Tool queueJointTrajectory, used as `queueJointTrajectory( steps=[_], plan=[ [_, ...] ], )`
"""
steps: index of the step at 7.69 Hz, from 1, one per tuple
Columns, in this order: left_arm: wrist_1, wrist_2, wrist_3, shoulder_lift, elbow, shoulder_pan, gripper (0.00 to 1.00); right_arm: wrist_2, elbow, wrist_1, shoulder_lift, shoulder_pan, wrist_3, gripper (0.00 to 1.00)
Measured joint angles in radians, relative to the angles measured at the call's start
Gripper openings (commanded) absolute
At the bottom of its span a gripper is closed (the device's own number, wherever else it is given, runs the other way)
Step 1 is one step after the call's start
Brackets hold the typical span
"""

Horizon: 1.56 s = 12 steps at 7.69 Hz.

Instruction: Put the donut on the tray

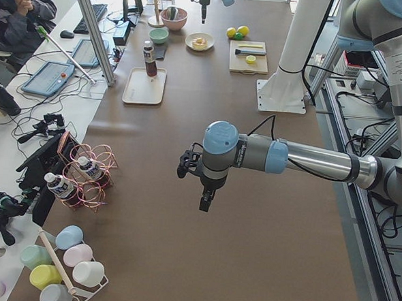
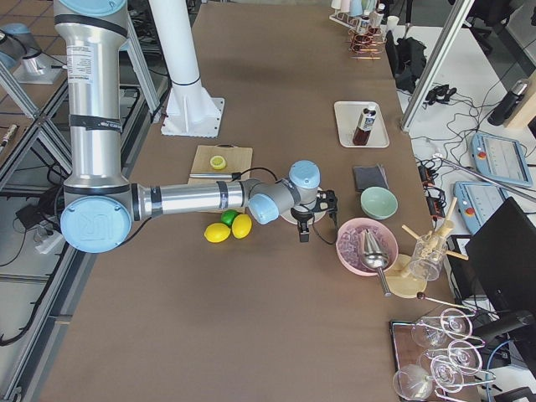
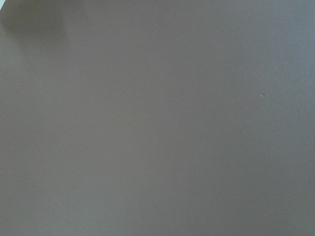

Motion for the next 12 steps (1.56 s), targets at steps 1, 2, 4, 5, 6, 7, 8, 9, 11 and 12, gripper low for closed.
queueJointTrajectory(
  steps=[1,2,4,5,6,7,8,9,11,12],
  plan=[
    [-0.007,0.0,-0.001,0.0,0.003,0.0,0.97,0.0,-0.057,0.059,0.033,-0.03,0.076,0.88],
    [-0.024,0.0,-0.002,0.0,0.012,-0.001,0.97,-0.001,-0.095,0.1,0.058,-0.052,0.133,0.86],
    [-0.055,0.0,-0.004,0.0,0.028,-0.001,0.97,-0.004,-0.122,0.128,0.083,-0.087,0.207,0.74],
    [-0.061,0.0,-0.005,0.0,0.031,-0.001,0.97,-0.009,-0.127,0.131,0.086,-0.098,0.219,0.65],
    [-0.063,0.0,-0.005,-0.001,0.032,-0.001,0.97,-0.015,-0.132,0.131,0.088,-0.105,0.223,0.58],
    [-0.063,0.0,-0.005,-0.001,0.032,-0.001,0.97,-0.018,-0.136,0.132,0.088,-0.109,0.225,0.47],
    [-0.063,-0.001,-0.005,-0.001,0.033,-0.001,0.97,-0.02,-0.139,0.132,0.088,-0.111,0.226,0.25],
    [-0.064,0.0,-0.005,-0.001,0.033,-0.001,0.97,-0.02,-0.141,0.132,0.088,-0.112,0.226,0.0],
    [-0.065,-0.001,-0.005,-0.001,0.033,-0.001,0.97,-0.02,-0.138,0.132,0.089,-0.112,0.237,0.0],
    [-0.068,0.0,-0.005,0.0,0.033,-0.001,0.97,-0.018,-0.125,0.134,0.089,-0.112,0.26,0.0]
  ],
)
